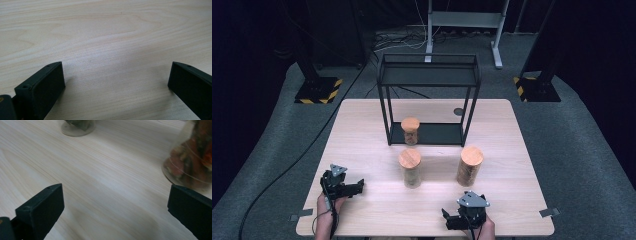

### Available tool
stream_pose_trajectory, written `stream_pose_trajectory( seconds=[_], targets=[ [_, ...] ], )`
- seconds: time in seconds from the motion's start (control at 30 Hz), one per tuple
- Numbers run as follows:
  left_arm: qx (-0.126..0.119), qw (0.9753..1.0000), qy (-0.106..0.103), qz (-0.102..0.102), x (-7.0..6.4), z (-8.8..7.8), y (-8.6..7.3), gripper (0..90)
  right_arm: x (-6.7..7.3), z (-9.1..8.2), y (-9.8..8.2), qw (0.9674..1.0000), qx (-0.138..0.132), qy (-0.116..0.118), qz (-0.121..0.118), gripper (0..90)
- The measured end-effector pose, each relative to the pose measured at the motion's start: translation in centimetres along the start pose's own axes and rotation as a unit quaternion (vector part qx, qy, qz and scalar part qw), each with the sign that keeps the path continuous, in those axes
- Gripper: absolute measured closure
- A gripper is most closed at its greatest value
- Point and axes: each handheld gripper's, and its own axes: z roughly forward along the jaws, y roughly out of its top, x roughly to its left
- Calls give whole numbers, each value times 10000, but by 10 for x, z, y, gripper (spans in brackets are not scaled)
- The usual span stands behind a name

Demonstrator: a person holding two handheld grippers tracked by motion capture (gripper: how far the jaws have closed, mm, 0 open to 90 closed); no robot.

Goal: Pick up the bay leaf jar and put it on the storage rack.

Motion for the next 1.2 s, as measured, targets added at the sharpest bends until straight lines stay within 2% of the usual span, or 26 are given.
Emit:
stream_pose_trajectory(
  seconds=[0.2,0.53,0.8,1.2],
  targets=[
    [0,10000,2,-3,0,0,0,1,15,10,22,9994,-236,214,-139,0],
    [0,10000,1,-2,0,0,0,1,29,29,54,9972,-500,473,-306,0],
    [0,10000,3,-4,0,0,0,1,33,41,78,9945,-774,568,-412,1],
    [2,10000,5,-8,0,0,0,1,34,54,106,9896,-1228,661,-366,6]
  ],
)
